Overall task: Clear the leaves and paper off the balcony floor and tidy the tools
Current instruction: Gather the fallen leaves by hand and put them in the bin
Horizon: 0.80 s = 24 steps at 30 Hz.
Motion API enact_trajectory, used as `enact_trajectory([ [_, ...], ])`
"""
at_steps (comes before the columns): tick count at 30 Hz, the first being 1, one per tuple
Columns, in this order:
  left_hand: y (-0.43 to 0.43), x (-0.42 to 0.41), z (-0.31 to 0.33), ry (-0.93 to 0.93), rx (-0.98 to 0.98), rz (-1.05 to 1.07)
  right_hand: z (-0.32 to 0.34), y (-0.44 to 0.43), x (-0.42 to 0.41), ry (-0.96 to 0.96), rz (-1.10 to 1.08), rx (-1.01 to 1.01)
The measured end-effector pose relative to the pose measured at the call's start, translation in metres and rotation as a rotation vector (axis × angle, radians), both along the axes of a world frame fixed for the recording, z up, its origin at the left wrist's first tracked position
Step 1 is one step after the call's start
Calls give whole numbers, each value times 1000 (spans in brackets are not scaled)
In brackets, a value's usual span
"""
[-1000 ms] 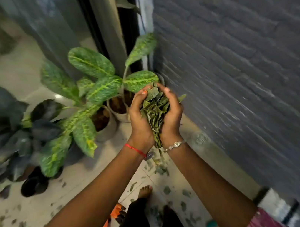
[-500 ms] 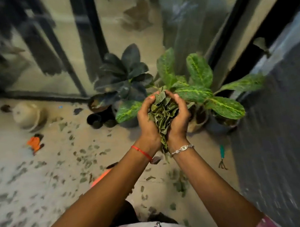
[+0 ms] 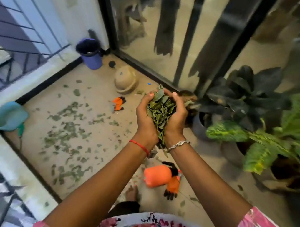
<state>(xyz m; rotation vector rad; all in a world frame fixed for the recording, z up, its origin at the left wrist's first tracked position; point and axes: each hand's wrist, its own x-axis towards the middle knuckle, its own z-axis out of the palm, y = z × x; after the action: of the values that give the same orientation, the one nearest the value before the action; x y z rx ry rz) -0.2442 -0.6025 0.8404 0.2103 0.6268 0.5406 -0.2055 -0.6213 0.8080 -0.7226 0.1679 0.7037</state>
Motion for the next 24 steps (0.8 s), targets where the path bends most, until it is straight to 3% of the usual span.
enact_trajectory([
  [10,171,-47,-9,-60,-87,293,-9,185,-48,-26,258,14],
  [21,336,-2,-40,-9,27,388,-26,350,5,-72,409,-144],
  [24,390,21,-37,7,31,423,-22,402,24,-50,432,-105],
])
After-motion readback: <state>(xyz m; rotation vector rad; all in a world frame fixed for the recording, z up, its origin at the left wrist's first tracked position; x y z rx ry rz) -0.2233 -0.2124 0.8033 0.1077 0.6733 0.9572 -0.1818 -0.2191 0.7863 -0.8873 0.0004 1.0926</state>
